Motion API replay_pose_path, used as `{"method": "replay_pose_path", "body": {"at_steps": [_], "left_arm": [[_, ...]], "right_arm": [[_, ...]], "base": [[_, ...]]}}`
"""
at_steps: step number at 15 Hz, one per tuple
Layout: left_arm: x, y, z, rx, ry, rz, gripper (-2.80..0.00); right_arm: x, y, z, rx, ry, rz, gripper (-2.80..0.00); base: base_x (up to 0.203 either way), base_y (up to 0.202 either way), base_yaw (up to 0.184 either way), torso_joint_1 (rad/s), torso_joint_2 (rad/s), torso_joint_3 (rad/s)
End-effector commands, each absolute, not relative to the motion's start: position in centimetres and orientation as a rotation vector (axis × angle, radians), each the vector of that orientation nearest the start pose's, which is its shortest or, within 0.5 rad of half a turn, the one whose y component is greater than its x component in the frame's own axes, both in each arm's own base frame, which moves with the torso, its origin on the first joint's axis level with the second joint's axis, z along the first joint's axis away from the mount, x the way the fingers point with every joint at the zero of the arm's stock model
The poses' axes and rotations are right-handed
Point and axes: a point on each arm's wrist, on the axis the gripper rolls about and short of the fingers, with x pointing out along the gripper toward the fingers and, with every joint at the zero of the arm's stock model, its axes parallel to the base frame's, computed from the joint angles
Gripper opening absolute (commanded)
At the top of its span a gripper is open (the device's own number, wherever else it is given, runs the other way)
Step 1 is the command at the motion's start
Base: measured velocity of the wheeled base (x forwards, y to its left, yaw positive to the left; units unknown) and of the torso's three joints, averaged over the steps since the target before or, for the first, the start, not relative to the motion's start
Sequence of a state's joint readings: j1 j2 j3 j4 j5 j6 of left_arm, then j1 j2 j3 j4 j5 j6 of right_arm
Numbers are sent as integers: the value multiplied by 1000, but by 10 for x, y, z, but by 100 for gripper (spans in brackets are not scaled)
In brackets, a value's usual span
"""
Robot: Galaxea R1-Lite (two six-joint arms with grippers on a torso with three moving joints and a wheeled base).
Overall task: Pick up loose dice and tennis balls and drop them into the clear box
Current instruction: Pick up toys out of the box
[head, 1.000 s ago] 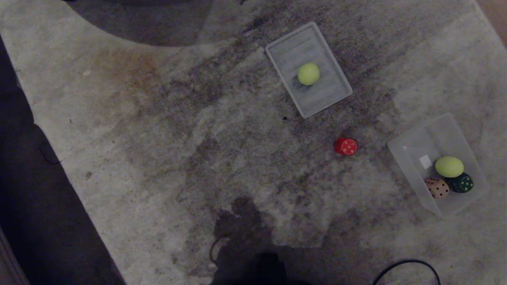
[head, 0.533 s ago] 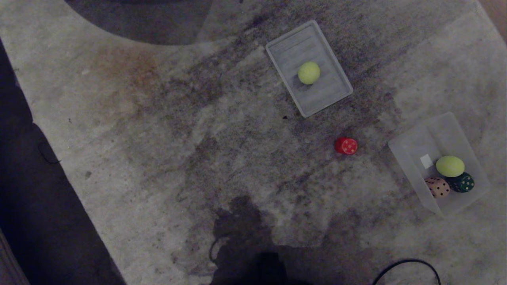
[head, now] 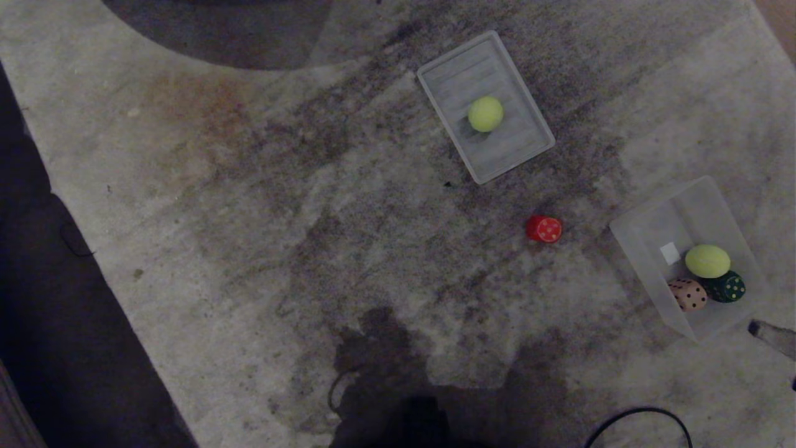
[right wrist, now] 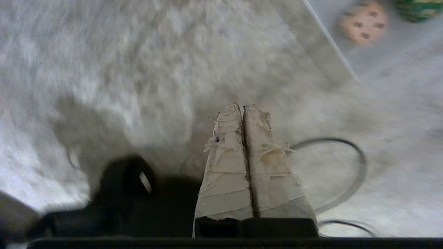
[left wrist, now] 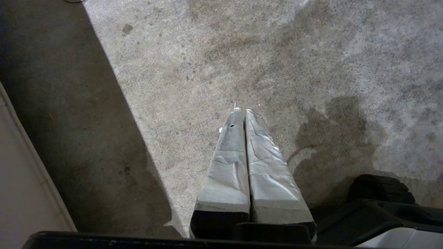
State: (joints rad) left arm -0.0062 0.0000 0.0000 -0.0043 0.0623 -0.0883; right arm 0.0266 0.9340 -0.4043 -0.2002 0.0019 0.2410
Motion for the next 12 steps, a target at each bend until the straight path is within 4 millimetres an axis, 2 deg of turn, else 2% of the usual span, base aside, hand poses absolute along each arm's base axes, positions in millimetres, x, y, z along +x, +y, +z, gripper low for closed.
{"method": "replay_pose_path", "body": {"at_steps": [1,3,4,7,8,12], "left_arm": [[-23,2,76,-89,-4,57,-280],[-23,2,76,-89,-4,57,-280],[-23,2,76,-89,-4,57,-280],[-23,2,76,-89,-4,57,-280],[-23,2,76,-89,-4,57,-280],[-23,2,76,-89,-4,57,-280]], "right_arm": [[184,14,169,307,415,9,-280],[223,33,175,390,382,70,-280],[239,42,171,405,398,83,-280],[266,57,157,420,430,95,-280],[273,60,149,417,453,91,0],[303,67,145,343,440,107,0]], "base": [[0,0,0,0,0,0],[0,0,0,0,0,0],[0,0,0,0,0,0],[0,0,0,0,0,0],[0,0,0,0,0,0],[0,0,0,0,0,0]]}}
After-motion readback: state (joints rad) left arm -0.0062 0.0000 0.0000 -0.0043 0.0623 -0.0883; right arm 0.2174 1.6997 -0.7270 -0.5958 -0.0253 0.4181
